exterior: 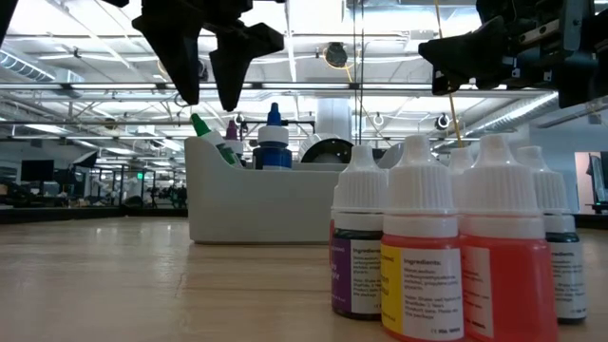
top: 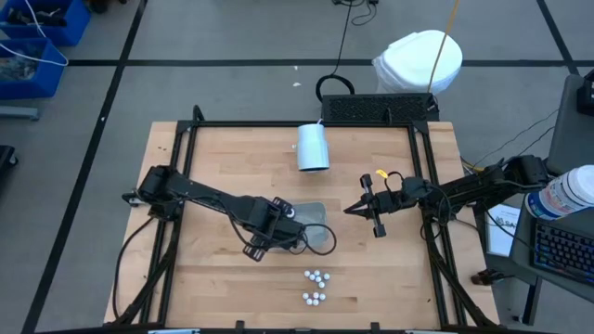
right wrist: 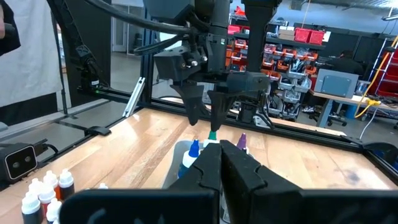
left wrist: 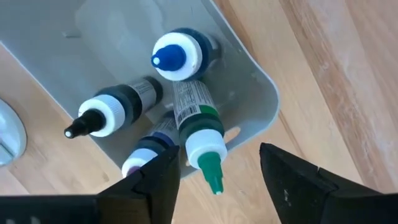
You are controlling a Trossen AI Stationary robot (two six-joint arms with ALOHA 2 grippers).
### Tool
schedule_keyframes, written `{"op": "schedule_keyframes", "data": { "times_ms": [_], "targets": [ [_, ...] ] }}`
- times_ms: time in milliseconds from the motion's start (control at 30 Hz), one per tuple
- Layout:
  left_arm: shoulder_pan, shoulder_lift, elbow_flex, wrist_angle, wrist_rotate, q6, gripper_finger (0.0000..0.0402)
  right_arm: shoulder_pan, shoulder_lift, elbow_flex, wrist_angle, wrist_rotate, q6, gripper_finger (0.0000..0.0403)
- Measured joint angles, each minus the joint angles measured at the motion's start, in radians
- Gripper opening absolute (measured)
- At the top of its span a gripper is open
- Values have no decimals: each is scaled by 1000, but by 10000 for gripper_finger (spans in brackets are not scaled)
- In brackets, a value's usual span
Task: Pick & Place food coloring
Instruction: Adjust the large green food coloring bottle on the gray bin
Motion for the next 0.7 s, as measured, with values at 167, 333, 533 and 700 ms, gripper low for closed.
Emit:
{"op": "schedule_keyframes", "data": {
  "times_ms": [167,333,533,700],
  "targets": [
    [4,0,0,-8,-1,-12,223,0,0,0,0,0,0,0],
    [10,0,0,-81,11,-78,219,0,0,0,0,0,0,0],
    [-9,-24,-2,-177,13,-186,212,0,0,0,-1,0,5,0],
    [-38,-117,-2,-225,-14,-296,216,0,0,0,0,0,4,0]
  ]
}}
